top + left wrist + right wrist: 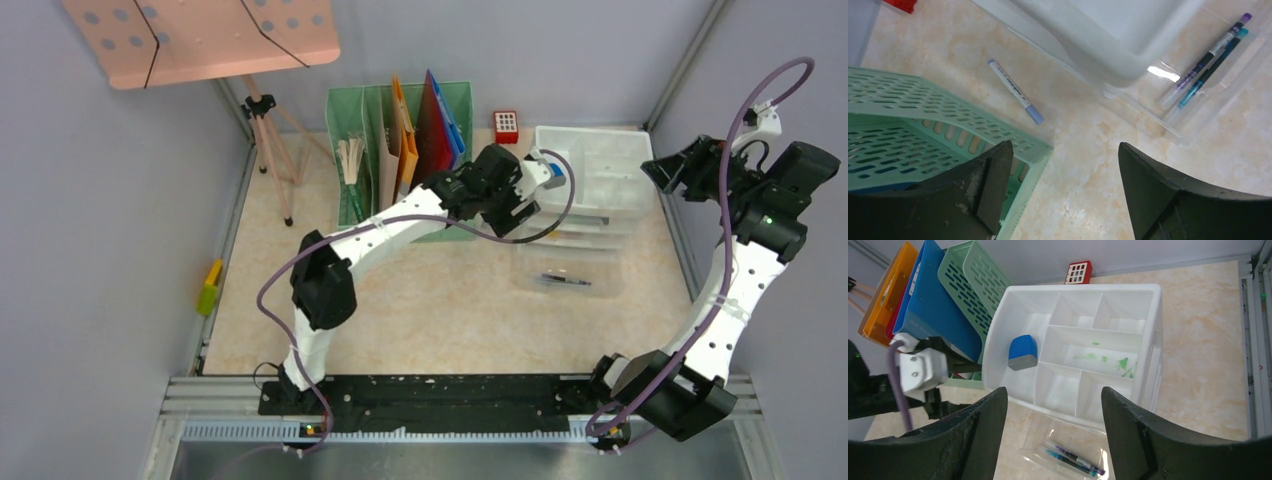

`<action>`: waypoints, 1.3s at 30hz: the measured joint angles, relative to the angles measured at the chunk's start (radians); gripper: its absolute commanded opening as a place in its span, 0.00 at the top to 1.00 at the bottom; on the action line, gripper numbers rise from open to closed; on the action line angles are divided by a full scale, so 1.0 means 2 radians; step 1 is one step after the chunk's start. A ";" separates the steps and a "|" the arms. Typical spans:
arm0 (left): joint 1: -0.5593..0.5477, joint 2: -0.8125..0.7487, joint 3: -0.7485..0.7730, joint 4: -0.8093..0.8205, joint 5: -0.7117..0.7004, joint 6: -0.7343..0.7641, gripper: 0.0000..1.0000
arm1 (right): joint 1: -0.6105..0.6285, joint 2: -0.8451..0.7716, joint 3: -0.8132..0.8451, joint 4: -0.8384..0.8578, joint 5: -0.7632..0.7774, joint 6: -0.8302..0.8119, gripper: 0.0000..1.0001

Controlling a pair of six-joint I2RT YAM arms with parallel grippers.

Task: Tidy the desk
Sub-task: Place the stationery in the drawer, then pick up the stationery from the center of the board.

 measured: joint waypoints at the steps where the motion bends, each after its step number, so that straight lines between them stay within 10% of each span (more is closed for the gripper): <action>1: 0.003 0.012 0.006 0.003 -0.001 -0.005 0.19 | 0.000 0.000 0.000 0.000 0.000 0.000 0.32; 39: 0.058 0.218 0.130 0.087 -0.023 -0.119 0.30 | 0.000 0.000 -0.028 0.006 0.000 -0.004 0.32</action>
